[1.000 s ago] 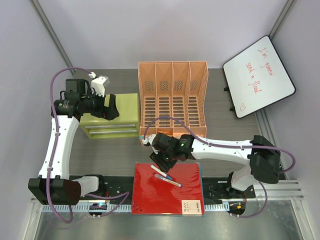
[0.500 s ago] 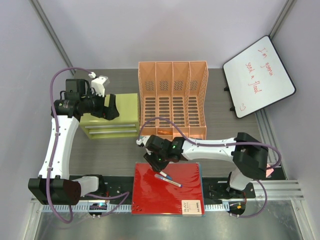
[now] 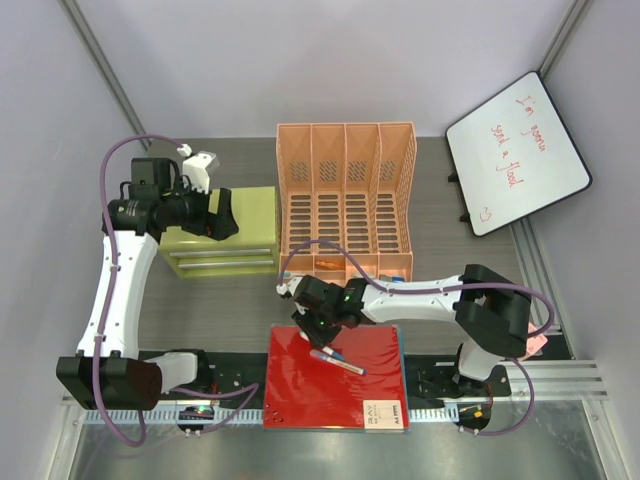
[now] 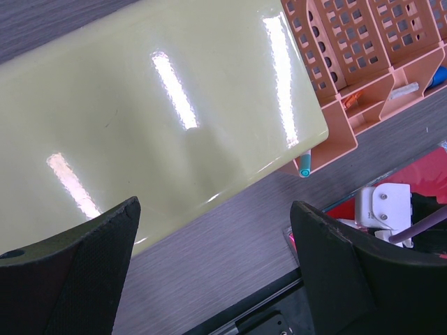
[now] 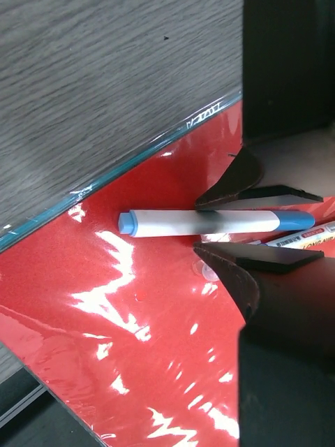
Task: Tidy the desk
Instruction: Pick up the stationery from the corner of the board, then place the stationery in the storage box.
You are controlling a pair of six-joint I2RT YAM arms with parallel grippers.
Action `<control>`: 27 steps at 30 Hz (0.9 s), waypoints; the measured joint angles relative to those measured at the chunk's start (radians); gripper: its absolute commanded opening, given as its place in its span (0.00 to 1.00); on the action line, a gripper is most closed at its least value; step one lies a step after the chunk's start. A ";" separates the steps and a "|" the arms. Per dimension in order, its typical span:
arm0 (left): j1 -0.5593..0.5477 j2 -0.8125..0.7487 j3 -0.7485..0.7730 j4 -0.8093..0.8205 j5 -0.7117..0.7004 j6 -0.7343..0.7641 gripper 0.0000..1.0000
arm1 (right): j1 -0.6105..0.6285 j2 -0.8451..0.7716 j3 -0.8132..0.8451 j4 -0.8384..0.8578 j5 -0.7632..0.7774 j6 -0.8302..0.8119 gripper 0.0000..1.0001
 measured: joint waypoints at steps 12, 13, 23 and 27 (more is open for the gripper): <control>0.000 -0.005 0.000 0.000 0.000 0.000 0.88 | 0.001 -0.100 0.010 -0.023 0.150 -0.048 0.01; 0.000 -0.005 0.000 0.000 0.000 0.000 0.88 | 0.001 -0.176 -0.006 0.021 0.206 -0.066 0.01; 0.000 -0.005 0.000 0.000 0.000 0.000 0.88 | -0.096 -0.492 -0.246 0.761 0.429 -0.171 0.01; 0.000 -0.005 0.000 0.000 0.000 0.000 0.88 | -0.108 -0.312 -0.301 0.906 0.429 -0.173 0.01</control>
